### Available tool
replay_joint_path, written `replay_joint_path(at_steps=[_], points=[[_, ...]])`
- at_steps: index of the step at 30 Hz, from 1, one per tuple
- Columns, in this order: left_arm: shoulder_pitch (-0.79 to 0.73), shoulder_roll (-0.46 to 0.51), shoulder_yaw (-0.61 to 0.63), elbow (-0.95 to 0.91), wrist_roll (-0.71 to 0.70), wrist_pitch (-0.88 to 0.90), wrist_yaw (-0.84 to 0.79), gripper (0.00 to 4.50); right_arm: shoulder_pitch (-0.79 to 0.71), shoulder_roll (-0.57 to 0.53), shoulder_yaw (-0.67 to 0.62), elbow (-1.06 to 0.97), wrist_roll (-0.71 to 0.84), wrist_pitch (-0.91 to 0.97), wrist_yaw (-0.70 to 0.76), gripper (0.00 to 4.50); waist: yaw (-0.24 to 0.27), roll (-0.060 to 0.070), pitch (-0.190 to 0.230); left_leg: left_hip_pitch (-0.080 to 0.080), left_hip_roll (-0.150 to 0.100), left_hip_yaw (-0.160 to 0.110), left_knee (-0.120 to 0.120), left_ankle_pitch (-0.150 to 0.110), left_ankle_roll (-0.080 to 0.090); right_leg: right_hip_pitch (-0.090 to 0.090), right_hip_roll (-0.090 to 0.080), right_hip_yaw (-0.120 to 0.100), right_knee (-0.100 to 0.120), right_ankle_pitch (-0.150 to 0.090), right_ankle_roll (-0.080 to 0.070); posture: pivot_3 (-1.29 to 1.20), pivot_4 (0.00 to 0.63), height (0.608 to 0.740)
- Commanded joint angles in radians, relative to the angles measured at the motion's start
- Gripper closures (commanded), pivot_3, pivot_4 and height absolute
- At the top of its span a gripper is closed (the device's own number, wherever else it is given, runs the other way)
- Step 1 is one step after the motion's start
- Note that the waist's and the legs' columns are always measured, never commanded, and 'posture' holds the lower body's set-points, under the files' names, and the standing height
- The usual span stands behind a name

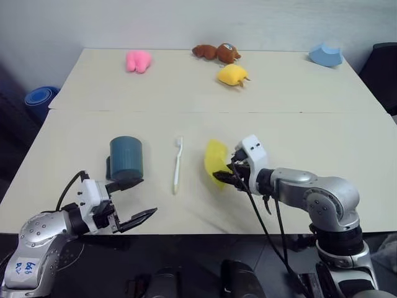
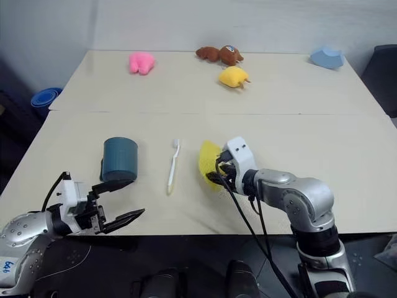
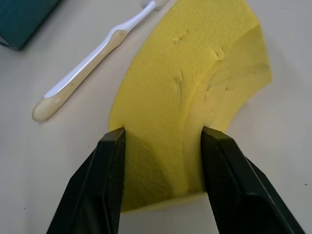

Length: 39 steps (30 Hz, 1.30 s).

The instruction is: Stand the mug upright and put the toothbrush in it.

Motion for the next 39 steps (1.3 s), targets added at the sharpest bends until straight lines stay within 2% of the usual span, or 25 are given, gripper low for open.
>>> replay_joint_path(at_steps=[1,2,6,7,9,11,14,17,20,22,26,28,31,33,35,37,39], points=[[-0.032,-0.012,0.002,-0.012,-0.014,-0.015,0.013,0.00,0.009,-0.069,-0.176,0.049,0.003,-0.073,0.047,2.60,0.008,0.002,0.001,-0.001,0.000,0.000,0.000,0.000,0.000,0.000,0.000,0.000,-0.001,0.000,0.000,0.00,0.150,0.740],[-0.038,-0.016,0.001,-0.013,-0.018,-0.012,0.016,0.00,0.010,-0.088,-0.210,0.060,0.005,-0.088,0.062,2.60,0.013,0.004,0.003,-0.002,-0.001,0.000,0.001,0.000,0.001,0.000,-0.001,0.000,-0.001,0.000,0.000,0.00,0.150,0.740],[-0.081,-0.034,-0.016,-0.037,-0.039,0.014,0.040,0.00,0.064,-0.433,-0.306,0.320,-0.149,-0.260,0.229,2.60,0.034,0.008,0.005,-0.005,-0.004,0.003,0.002,-0.001,0.005,-0.002,-0.002,0.002,-0.004,0.001,0.001,0.00,0.150,0.740],[-0.087,-0.038,-0.018,-0.040,-0.044,0.019,0.043,0.00,0.066,-0.475,-0.309,0.381,-0.176,-0.297,0.249,2.60,0.034,0.008,0.005,-0.006,-0.004,0.003,0.002,-0.002,0.005,-0.002,-0.002,0.002,-0.004,0.001,0.002,0.00,0.150,0.740],[-0.099,-0.047,-0.031,-0.050,-0.053,0.031,0.048,0.00,0.050,-0.530,-0.300,0.560,-0.235,-0.389,0.277,2.60,0.030,0.007,0.005,-0.005,-0.004,0.005,0.001,-0.003,0.006,-0.002,-0.002,0.001,-0.005,0.001,0.002,0.00,0.150,0.740],[-0.112,-0.053,-0.051,-0.058,-0.057,0.043,0.046,0.00,0.004,-0.560,-0.240,0.796,-0.328,-0.517,0.313,2.60,0.020,0.006,0.005,-0.004,-0.002,0.007,0.000,-0.003,0.006,-0.002,-0.002,-0.001,-0.006,0.001,0.002,0.00,0.150,0.740],[-0.122,-0.055,-0.064,-0.063,-0.062,0.055,0.045,0.00,-0.086,-0.560,-0.185,1.056,-0.433,-0.681,0.347,2.60,-0.005,0.006,0.005,-0.001,-0.001,0.016,0.001,-0.003,0.005,-0.001,-0.002,0.000,-0.006,0.001,0.002,0.00,0.150,0.740],[-0.124,-0.044,-0.051,-0.073,-0.080,0.076,0.050,0.00,-0.193,-0.548,-0.159,1.300,-0.490,-0.780,0.369,2.60,-0.008,0.004,0.005,0.002,0.000,0.020,0.002,-0.002,0.005,0.001,-0.002,0.002,-0.006,0.002,0.001,0.00,0.150,0.740],[-0.112,-0.025,-0.013,-0.082,-0.118,0.113,0.050,0.00,-0.257,-0.568,-0.151,1.418,-0.535,-0.881,0.384,1.83,-0.003,0.003,0.004,0.002,0.001,0.019,0.003,-0.002,0.005,0.001,-0.002,0.002,-0.006,0.002,0.000,0.00,0.150,0.740],[-0.100,-0.015,0.015,-0.086,-0.136,0.127,0.051,0.00,-0.286,-0.596,-0.170,1.453,-0.539,-0.937,0.422,1.13,0.003,0.003,0.004,0.001,0.001,0.019,0.003,-0.002,0.005,0.000,-0.002,0.002,-0.007,0.002,0.000,0.00,0.150,0.740],[-0.073,-0.005,0.076,-0.081,-0.154,0.137,0.066,0.00,-0.244,-0.661,-0.216,1.396,-0.515,-1.125,0.586,0.06,0.009,0.008,0.007,-0.001,0.000,0.018,0.003,-0.002,0.005,-0.001,-0.002,0.002,-0.009,0.002,0.000,0.00,0.150,0.740],[-0.049,0.000,0.112,-0.073,-0.158,0.140,0.072,0.00,-0.179,-0.677,-0.308,1.329,-0.434,-1.270,0.713,0.06,0.009,0.011,0.009,-0.001,0.000,0.018,0.003,-0.002,0.005,-0.001,-0.002,0.002,-0.009,0.002,0.001,0.00,0.150,0.740],[-0.012,0.002,0.165,-0.050,-0.148,0.131,0.080,0.00,-0.080,-0.643,-0.428,1.197,-0.317,-1.359,0.838,0.06,0.003,0.016,0.012,-0.001,0.000,0.019,0.002,-0.002,0.005,-0.002,-0.002,0.001,-0.008,0.002,0.001,0.00,0.150,0.740],[0.008,-0.001,0.217,-0.029,-0.148,0.133,0.104,0.00,0.039,-0.607,-0.428,1.035,-0.285,-1.370,0.914,0.06,0.000,0.015,0.013,0.000,0.001,0.020,0.002,-0.002,0.005,-0.001,-0.001,0.001,-0.008,0.002,0.001,0.00,0.150,0.740],[0.037,-0.005,0.301,0.021,-0.145,0.136,0.145,0.00,0.182,-0.524,-0.407,0.792,-0.222,-1.395,0.978,0.06,0.001,0.010,0.011,0.002,0.003,0.021,0.002,-0.002,0.004,-0.001,0.000,0.002,-0.007,0.002,0.001,0.00,0.150,0.740],[0.061,-0.004,0.350,0.053,-0.146,0.151,0.170,0.00,0.260,-0.455,-0.402,0.635,-0.178,-1.390,0.974,0.06,0.000,0.009,0.012,0.003,0.005,0.021,0.002,-0.003,0.002,0.000,0.001,0.002,-0.005,0.003,0.000,0.00,0.150,0.740],[0.094,-0.002,0.397,0.089,-0.140,0.180,0.206,0.00,0.329,-0.410,-0.356,0.525,-0.200,-1.456,1.015,0.06,0.004,0.012,0.013,0.003,0.005,0.022,0.002,-0.004,0.002,-0.001,0.001,0.002,-0.006,0.003,0.000,0.00,0.150,0.740]])
